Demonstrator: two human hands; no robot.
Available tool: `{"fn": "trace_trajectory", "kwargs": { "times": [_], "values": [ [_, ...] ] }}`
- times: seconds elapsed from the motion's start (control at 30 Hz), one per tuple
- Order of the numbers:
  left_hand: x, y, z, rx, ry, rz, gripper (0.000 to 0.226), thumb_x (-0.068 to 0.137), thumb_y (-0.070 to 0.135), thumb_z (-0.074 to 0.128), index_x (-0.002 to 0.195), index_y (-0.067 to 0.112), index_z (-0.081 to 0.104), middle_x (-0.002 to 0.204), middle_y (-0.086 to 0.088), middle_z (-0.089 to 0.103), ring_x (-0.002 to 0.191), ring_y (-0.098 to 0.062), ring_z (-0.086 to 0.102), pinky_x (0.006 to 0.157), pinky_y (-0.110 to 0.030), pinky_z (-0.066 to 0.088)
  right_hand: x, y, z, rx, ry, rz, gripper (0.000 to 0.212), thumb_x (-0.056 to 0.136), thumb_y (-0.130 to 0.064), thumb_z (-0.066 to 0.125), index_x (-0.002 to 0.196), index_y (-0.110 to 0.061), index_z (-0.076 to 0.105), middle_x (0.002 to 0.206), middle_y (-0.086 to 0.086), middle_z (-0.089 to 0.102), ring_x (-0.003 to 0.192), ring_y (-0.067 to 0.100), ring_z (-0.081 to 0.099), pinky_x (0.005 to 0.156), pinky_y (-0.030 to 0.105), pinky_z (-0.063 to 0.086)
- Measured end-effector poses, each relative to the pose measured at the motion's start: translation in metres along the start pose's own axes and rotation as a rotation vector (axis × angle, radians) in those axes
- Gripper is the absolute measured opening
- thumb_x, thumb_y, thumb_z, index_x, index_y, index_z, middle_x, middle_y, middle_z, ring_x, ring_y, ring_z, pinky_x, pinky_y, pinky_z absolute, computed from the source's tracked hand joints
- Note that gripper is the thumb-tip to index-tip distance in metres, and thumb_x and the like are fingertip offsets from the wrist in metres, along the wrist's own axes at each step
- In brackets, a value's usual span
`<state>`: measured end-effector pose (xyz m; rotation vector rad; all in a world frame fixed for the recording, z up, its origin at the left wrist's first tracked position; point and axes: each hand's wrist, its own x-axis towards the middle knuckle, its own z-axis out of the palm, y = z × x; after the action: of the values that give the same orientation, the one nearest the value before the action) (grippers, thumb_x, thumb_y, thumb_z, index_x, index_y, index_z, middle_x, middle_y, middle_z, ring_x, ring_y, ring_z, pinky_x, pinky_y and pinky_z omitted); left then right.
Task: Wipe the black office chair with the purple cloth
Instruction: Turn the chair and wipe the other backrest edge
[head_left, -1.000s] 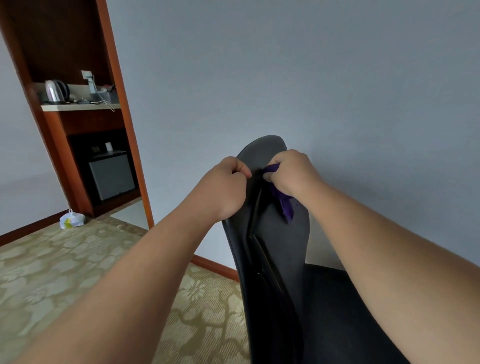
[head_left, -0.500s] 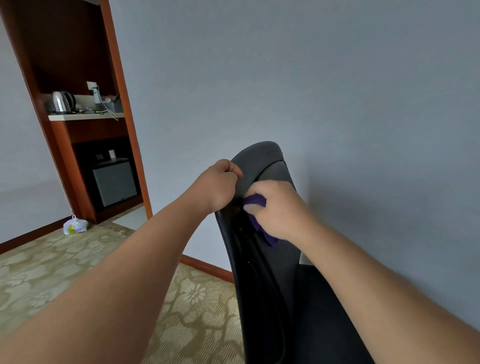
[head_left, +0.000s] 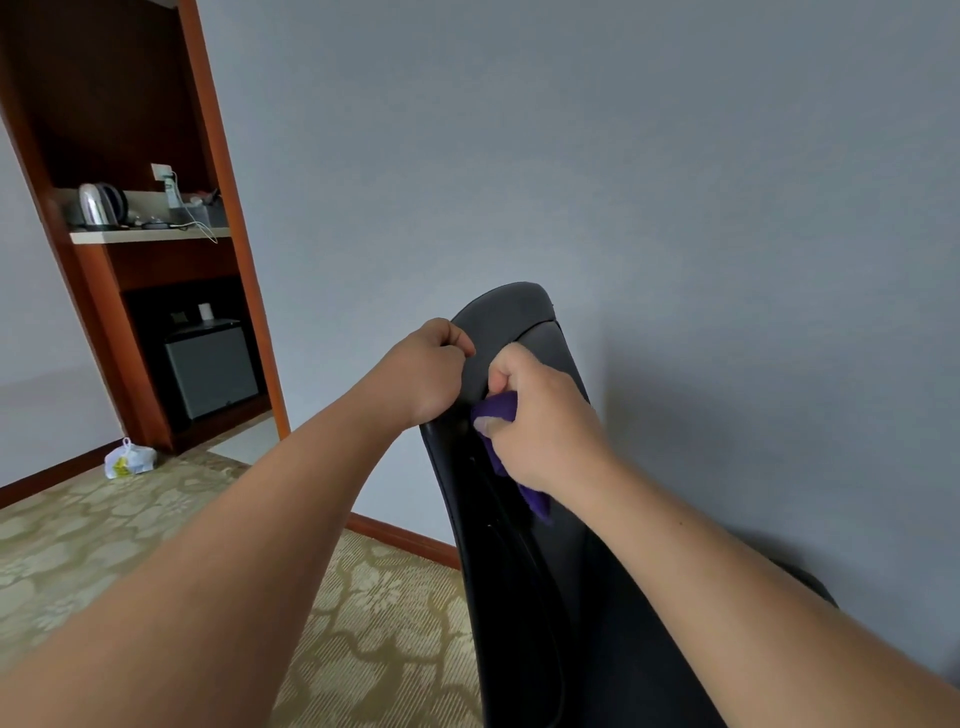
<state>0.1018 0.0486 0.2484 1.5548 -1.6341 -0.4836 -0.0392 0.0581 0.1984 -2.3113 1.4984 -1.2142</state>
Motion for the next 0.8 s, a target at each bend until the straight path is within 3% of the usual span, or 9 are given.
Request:
{"fn": "trace_trajectory", "kwargs": {
  "times": [0.23, 0.4, 0.57, 0.8],
  "values": [
    [0.004, -0.009, -0.001, 0.004, 0.004, 0.016, 0.027, 0.101, 0.012, 0.035, 0.105, 0.023, 0.059, 0.079, 0.002, 0.056, 0.063, -0.011, 0.048, 0.054, -0.023, 0.035, 0.068, 0.027, 0.013, -0.041, 0.021, 0.087, 0.026, 0.086, -0.024, 0.069, 0.091, -0.030, 0.044, 0.089, -0.011, 0.055, 0.073, 0.013, 0.054, 0.057, 0.030, 0.039],
    [0.010, -0.015, 0.001, -0.043, 0.014, 0.011, 0.026, 0.100, 0.011, 0.036, 0.100, 0.024, 0.059, 0.060, 0.006, 0.047, 0.038, -0.002, 0.039, 0.037, -0.015, 0.028, 0.110, 0.051, 0.024, -0.013, 0.051, 0.148, 0.026, 0.082, -0.022, 0.070, 0.082, -0.028, 0.044, 0.085, -0.008, 0.057, 0.078, 0.021, 0.059, 0.070, 0.041, 0.053],
    [0.012, -0.017, 0.002, -0.093, 0.013, 0.000, 0.025, 0.101, 0.012, 0.037, 0.096, 0.025, 0.058, 0.050, 0.008, 0.042, 0.028, -0.001, 0.033, 0.034, -0.016, 0.025, 0.139, 0.067, 0.029, -0.029, 0.069, 0.208, 0.022, 0.083, -0.019, 0.068, 0.083, -0.026, 0.047, 0.088, -0.006, 0.059, 0.080, 0.022, 0.060, 0.076, 0.043, 0.056],
    [0.005, -0.011, 0.000, -0.084, 0.003, -0.004, 0.024, 0.103, 0.015, 0.036, 0.101, 0.023, 0.059, 0.057, 0.006, 0.046, 0.031, -0.001, 0.035, 0.035, -0.013, 0.027, 0.146, 0.068, 0.025, -0.133, 0.074, 0.210, 0.017, 0.085, -0.015, 0.062, 0.088, -0.024, 0.048, 0.088, -0.007, 0.056, 0.077, 0.020, 0.055, 0.061, 0.031, 0.043]
  ]
}}
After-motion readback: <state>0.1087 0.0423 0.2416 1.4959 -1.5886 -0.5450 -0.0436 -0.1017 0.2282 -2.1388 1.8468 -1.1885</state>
